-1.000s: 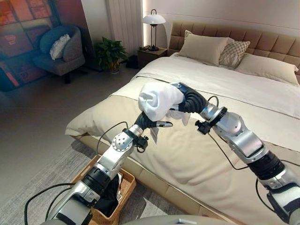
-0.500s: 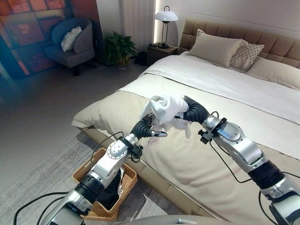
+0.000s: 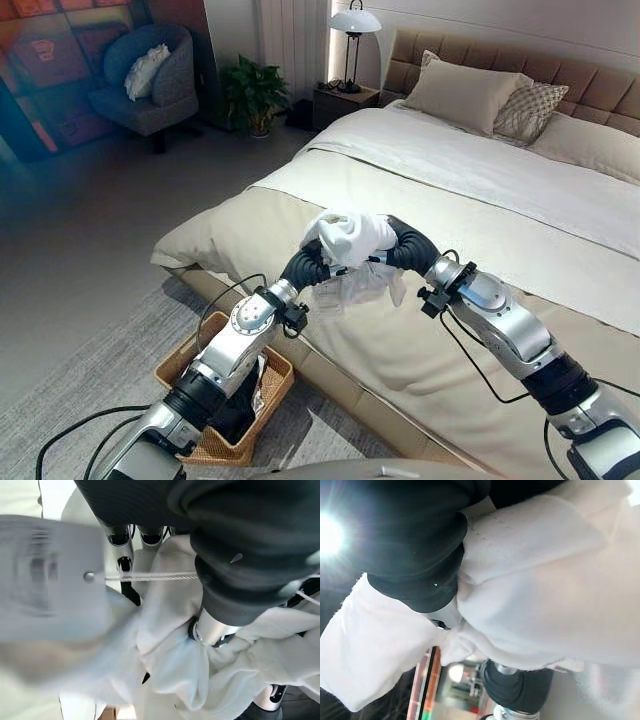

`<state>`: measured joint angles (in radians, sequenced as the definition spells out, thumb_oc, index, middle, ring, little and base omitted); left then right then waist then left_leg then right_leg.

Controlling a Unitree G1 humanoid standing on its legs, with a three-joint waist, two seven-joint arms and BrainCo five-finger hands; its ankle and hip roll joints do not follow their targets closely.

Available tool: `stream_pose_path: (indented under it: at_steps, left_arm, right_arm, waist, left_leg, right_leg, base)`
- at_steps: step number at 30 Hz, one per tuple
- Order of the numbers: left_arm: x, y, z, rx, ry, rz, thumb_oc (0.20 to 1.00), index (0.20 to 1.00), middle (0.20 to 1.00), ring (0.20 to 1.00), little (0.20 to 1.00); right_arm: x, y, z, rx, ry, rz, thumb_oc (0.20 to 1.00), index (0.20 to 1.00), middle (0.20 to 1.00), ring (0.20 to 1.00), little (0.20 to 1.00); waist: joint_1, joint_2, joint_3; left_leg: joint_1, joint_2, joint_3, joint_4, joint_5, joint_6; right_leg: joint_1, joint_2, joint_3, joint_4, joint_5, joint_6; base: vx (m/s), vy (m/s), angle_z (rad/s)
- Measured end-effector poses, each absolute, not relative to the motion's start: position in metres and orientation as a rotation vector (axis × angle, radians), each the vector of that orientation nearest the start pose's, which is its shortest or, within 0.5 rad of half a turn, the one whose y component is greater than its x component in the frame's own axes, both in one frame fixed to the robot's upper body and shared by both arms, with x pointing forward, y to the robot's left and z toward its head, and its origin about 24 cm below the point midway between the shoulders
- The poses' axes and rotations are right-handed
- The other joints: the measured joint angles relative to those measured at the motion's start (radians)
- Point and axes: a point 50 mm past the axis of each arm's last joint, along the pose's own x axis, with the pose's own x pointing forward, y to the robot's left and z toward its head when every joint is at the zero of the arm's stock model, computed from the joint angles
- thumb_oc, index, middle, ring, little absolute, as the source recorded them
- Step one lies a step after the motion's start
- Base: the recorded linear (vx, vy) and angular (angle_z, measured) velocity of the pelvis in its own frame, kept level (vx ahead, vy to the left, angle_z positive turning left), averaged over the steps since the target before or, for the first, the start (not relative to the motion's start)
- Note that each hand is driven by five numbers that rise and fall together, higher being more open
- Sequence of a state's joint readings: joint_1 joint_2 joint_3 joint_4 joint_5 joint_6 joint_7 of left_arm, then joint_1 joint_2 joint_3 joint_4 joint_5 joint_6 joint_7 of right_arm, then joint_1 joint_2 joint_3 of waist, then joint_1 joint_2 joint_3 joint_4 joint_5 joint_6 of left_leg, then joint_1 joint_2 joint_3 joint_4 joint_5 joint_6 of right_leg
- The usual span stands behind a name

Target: Pick up clothes into the bucket

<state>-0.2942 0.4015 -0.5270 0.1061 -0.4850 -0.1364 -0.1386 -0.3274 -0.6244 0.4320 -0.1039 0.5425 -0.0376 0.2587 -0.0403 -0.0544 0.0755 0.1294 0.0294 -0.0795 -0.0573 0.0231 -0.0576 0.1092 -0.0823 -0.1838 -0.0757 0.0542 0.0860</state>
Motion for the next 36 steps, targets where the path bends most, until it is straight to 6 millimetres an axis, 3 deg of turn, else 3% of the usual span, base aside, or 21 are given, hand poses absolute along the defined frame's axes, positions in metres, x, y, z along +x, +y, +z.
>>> stream_pose_path:
  at_steps: [13, 14, 15, 16, 29, 36]
  left_arm:
    - [0.277, 0.093, 0.073, -0.015, -0.101, -0.645, 0.200, 0.200, 0.200, 0.200, 0.200]
    - [0.277, 0.093, 0.073, -0.015, -0.101, -0.645, 0.200, 0.200, 0.200, 0.200, 0.200]
    - [0.277, 0.093, 0.073, -0.015, -0.101, -0.645, 0.200, 0.200, 0.200, 0.200, 0.200]
    - [0.277, 0.093, 0.073, -0.016, -0.102, -0.641, 0.200, 0.200, 0.200, 0.200, 0.200]
    - [0.277, 0.097, 0.071, -0.086, -0.103, -0.572, 0.200, 0.200, 0.200, 0.200, 0.200]
    - [0.281, 0.125, 0.072, -0.127, -0.117, -0.406, 0.200, 0.200, 0.200, 0.200, 0.200]
  right_arm:
    - [0.277, -0.127, 0.123, -0.065, -0.165, 0.758, 0.200, 0.200, 0.200, 0.200, 0.200]
    - [0.277, -0.128, 0.123, -0.064, -0.162, 0.759, 0.567, 0.567, 0.567, 0.567, 0.567]
    - [0.277, -0.128, 0.123, -0.063, -0.162, 0.758, 0.849, 0.849, 0.849, 0.849, 0.849]
    - [0.277, -0.128, 0.124, -0.054, -0.159, 0.767, 1.000, 1.000, 1.000, 1.000, 1.000]
    - [0.264, -0.125, 0.125, 0.025, -0.161, 0.824, 1.000, 1.000, 1.000, 1.000, 1.000]
    - [0.257, -0.145, 0.115, 0.068, -0.133, 0.740, 1.000, 1.000, 1.000, 1.000, 1.000]
  waist:
    - [0.001, 0.005, 0.027]
    - [0.001, 0.005, 0.027]
    - [0.001, 0.005, 0.027]
    - [0.001, 0.005, 0.027]
    - [0.001, 0.005, 0.028]
    - [0.000, 0.008, 0.030]
  left_leg:
    - [0.003, 0.002, 0.024, -0.002, 0.000, 0.000]
    - [0.005, 0.002, 0.025, -0.002, 0.000, 0.000]
    - [0.006, 0.002, 0.025, -0.003, 0.000, 0.000]
    - [0.009, 0.002, 0.027, -0.005, -0.001, 0.000]
    - [0.017, 0.006, 0.039, -0.017, -0.002, -0.001]
    - [0.017, 0.006, 0.040, -0.021, -0.002, 0.001]
  right_leg:
    - [-0.010, 0.001, 0.022, 0.002, 0.000, 0.001]
    - [-0.010, 0.002, 0.025, 0.002, 0.001, 0.001]
    - [-0.010, 0.003, 0.026, 0.002, 0.001, 0.001]
    - [-0.011, 0.004, 0.032, 0.002, 0.000, 0.001]
    - [-0.014, 0.007, 0.042, 0.001, 0.000, 0.001]
    - [-0.015, 0.007, 0.042, -0.001, 0.000, 0.000]
  base:
    - [0.01, -0.004, -0.05]
    - [0.01, -0.008, -0.07]
    - [0.01, -0.009, -0.10]
    - [0.01, -0.002, -0.11]
    - [0.00, 0.000, -0.03]
    - [0.00, 0.000, 0.00]
